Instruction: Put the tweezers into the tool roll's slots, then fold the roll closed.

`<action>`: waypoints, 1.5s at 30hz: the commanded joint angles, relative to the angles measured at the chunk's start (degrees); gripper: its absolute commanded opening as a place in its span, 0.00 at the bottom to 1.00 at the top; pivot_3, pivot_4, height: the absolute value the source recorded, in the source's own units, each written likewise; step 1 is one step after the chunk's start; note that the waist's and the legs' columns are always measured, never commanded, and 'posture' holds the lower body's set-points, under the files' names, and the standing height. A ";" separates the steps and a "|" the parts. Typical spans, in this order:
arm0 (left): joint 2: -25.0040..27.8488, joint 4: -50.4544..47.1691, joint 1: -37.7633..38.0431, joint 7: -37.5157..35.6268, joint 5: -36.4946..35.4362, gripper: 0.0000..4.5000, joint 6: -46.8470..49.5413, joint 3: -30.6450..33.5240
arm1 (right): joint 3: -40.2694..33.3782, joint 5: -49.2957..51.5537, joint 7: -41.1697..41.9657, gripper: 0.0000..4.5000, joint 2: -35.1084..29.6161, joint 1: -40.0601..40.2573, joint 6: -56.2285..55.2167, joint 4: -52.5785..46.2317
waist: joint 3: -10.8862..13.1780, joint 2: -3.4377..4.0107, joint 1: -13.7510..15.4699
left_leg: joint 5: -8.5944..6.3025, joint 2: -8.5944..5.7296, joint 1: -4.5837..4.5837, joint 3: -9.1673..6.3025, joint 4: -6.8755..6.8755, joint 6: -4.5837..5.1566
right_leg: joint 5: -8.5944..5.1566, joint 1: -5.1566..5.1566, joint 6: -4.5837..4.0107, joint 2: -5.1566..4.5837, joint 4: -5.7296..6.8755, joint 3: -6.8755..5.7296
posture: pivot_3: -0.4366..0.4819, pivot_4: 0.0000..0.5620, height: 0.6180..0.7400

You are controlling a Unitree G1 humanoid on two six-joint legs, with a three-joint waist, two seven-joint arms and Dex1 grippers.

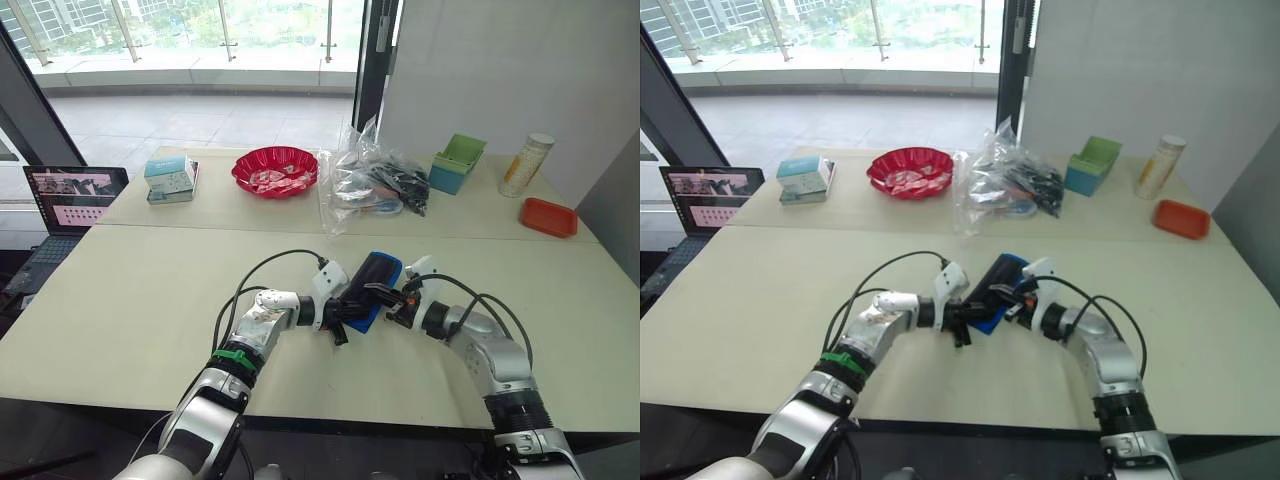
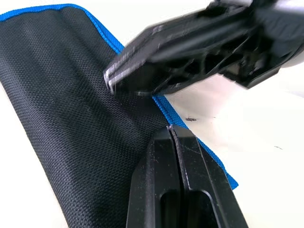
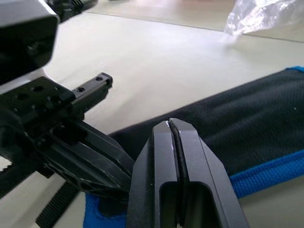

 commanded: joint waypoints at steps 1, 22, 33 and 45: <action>1.40 1.87 2.70 -0.05 2.24 0.01 2.88 -1.53 | 0.59 -3.76 -3.24 0.00 1.02 -0.86 -1.85 7.58 | 0.00 -0.01 -0.13 | -0.01 0.00 0.03 0.00 -0.01 0.01 | 0.00 0.01 0.00 0.01 0.00 0.00 | 0.48 0.27 1.00; 2.90 -7.46 7.71 -0.75 -2.50 0.01 3.47 2.70 | -7.19 -6.28 -13.40 0.00 3.87 -21.76 -22.76 41.65 | -0.05 -0.02 0.09 | -0.10 0.00 0.99 -0.37 -0.22 0.16 | -0.01 1.07 0.01 -0.09 -0.32 0.03 | 0.48 0.27 1.00; 12.48 -27.49 11.98 4.57 -11.49 0.19 9.62 16.55 | -9.77 -1.83 -3.09 0.06 -5.77 -4.41 -16.81 7.53 | 0.03 0.09 -1.37 | 0.17 0.04 -0.58 -0.08 -0.08 -0.31 | 0.00 -0.19 0.01 -0.02 -0.10 -0.13 | 0.48 0.27 1.00; 31.32 -26.54 28.04 10.47 -6.17 1.00 -2.31 29.93 | -21.48 5.07 5.59 0.94 -15.53 18.54 -16.77 -4.32 | 0.29 0.22 -1.02 | -0.06 0.05 -0.48 -0.45 -0.21 0.10 | 0.00 -0.20 0.01 -0.04 -0.24 -0.03 | 0.48 0.27 1.00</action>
